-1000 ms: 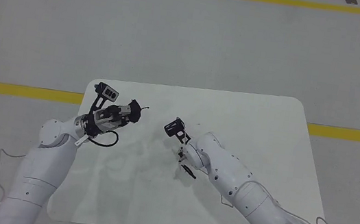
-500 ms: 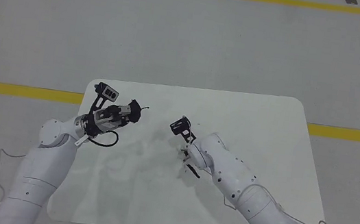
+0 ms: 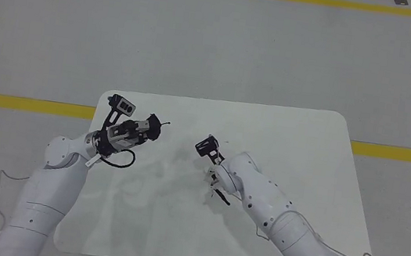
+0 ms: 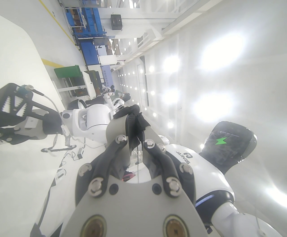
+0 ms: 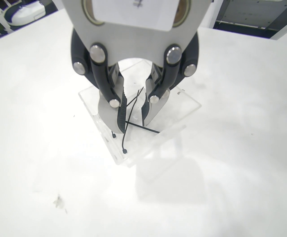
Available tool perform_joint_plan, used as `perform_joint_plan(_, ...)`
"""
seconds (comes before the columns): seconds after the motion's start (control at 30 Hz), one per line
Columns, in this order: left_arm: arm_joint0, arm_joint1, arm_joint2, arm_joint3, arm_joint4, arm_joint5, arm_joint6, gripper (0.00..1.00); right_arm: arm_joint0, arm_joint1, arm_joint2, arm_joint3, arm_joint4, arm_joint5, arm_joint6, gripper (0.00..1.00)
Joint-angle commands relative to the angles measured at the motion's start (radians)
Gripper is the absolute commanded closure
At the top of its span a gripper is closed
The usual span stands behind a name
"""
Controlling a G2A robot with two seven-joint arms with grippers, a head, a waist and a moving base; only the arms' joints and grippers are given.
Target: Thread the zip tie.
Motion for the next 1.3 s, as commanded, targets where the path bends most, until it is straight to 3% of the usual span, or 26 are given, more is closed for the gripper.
perform_joint_plan(0.0, 0.000, 0.000, 0.000, 0.000, 0.000, 0.000, 0.000, 1.00, 0.003, -0.004, -0.003, 0.009, 0.005, -0.004, 0.005, 0.83)
perform_joint_plan(0.13, 0.000, 0.000, 0.000, 0.000, 0.000, 0.000, 0.000, 1.00, 0.009, -0.012, -0.009, 0.023, 0.010, -0.010, 0.009, 0.87)
perform_joint_plan(0.23, 0.000, 0.000, 0.000, 0.000, 0.000, 0.000, 0.000, 1.00, 0.009, -0.016, -0.010, 0.024, 0.006, -0.011, 0.007, 1.00)
perform_joint_plan(0.47, 0.000, 0.000, 0.000, 0.000, 0.000, 0.000, 0.000, 1.00, 0.000, -0.019, -0.002, 0.007, -0.014, -0.009, 0.008, 1.00)
perform_joint_plan(0.93, 0.000, 0.000, 0.000, 0.000, 0.000, 0.000, 0.000, 1.00, -0.091, 0.013, 0.112, -0.194, -0.044, -0.032, 0.061, 1.00)
perform_joint_plan(1.27, 0.000, 0.000, 0.000, 0.000, 0.000, 0.000, 0.000, 1.00, -0.185, 0.039, 0.251, -0.322, 0.063, -0.055, 0.021, 1.00)
